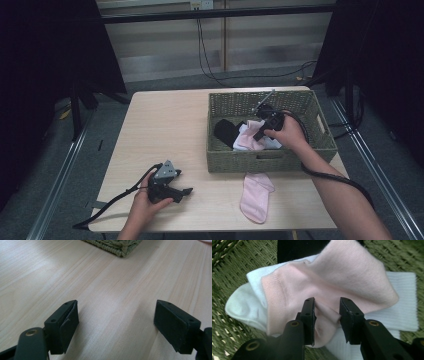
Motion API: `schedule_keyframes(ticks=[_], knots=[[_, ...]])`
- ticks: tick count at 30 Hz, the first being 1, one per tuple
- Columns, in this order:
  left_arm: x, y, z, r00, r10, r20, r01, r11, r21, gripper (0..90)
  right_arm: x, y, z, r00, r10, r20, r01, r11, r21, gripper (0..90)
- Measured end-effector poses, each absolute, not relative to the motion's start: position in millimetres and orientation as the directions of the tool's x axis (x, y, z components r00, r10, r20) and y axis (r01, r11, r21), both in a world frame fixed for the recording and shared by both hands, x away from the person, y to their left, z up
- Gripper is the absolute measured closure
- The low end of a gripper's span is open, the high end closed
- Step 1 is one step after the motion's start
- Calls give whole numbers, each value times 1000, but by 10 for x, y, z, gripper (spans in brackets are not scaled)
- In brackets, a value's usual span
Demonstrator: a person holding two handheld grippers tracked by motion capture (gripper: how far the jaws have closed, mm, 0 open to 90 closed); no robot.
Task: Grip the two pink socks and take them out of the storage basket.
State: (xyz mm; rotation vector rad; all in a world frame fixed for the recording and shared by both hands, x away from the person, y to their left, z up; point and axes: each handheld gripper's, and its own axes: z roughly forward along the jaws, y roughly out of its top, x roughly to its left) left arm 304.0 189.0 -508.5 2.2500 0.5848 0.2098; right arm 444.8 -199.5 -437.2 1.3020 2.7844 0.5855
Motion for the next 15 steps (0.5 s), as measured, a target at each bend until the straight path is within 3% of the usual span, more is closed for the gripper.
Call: schedule_keyframes(ticks=[7, 15], knots=[[3040, 1890, -5084, 880, 474, -35, 344, -585, 734, 198, 4444, -2026, -4358, -650, 741, 166, 744, 578, 335, 829], [3040, 1890, -5084, 880, 475, -33, 344, -586, 734, 198, 4414, -2043, -4282, -644, 738, 199, 750, 561, 350, 865]])
